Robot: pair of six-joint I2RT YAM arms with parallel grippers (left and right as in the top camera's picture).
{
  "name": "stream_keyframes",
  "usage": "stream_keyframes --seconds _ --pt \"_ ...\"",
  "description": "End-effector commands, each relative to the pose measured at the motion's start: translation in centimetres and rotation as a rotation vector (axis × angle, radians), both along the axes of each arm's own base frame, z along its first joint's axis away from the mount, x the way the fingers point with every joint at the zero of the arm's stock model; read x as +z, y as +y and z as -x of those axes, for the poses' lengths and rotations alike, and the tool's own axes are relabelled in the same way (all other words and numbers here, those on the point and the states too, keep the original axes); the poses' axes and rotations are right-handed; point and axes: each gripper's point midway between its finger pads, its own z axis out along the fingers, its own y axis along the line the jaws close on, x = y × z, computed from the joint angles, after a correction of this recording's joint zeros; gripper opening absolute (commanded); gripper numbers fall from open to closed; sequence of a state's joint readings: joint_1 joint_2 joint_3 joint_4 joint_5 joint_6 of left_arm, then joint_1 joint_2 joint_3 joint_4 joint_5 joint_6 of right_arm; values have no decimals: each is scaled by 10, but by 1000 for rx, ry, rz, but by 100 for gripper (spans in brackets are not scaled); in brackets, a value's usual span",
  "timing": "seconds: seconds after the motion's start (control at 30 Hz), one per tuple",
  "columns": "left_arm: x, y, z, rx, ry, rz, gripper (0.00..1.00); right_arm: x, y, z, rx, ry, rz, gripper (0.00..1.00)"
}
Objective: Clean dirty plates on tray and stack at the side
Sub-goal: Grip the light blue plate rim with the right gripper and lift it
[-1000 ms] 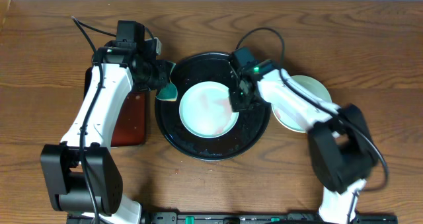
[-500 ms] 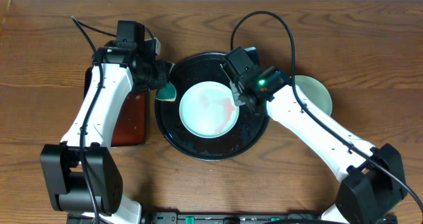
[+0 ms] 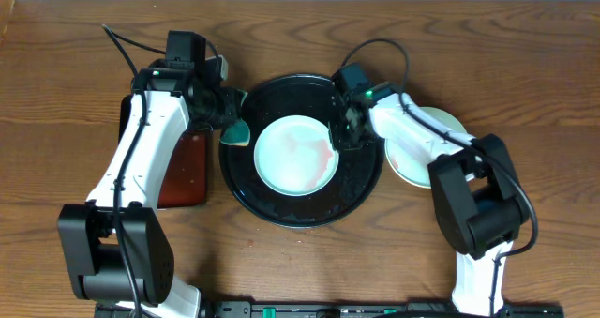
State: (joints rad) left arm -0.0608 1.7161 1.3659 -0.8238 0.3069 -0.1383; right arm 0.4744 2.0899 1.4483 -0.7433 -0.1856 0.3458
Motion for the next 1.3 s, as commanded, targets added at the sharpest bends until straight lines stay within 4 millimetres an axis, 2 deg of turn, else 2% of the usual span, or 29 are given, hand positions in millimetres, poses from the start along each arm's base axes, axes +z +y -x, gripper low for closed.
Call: stream_keyframes --seconds 0.0,0.23,0.53,0.67,0.83,1.0,1.13,1.27 --pt "-4 3 1 18 14 -10 7 -20 17 17 45 112 -107 20" --pt "-4 3 1 18 13 -10 7 -12 16 15 42 102 -116 20" --pt "-4 3 1 18 14 -10 8 34 10 4 6 0 -119 31" --pt "-4 3 1 18 14 -10 8 42 6 2 -1 -26 -102 36" --pt "-4 3 1 18 11 -10 7 36 11 5 14 -16 -96 39" --pt "-4 3 0 18 10 -10 7 12 27 14 61 6 -70 38" --pt "-4 4 0 20 10 -17 7 -8 34 20 65 20 -27 27" --pt "-5 8 0 27 9 -38 8 -18 34 21 57 18 6 17"
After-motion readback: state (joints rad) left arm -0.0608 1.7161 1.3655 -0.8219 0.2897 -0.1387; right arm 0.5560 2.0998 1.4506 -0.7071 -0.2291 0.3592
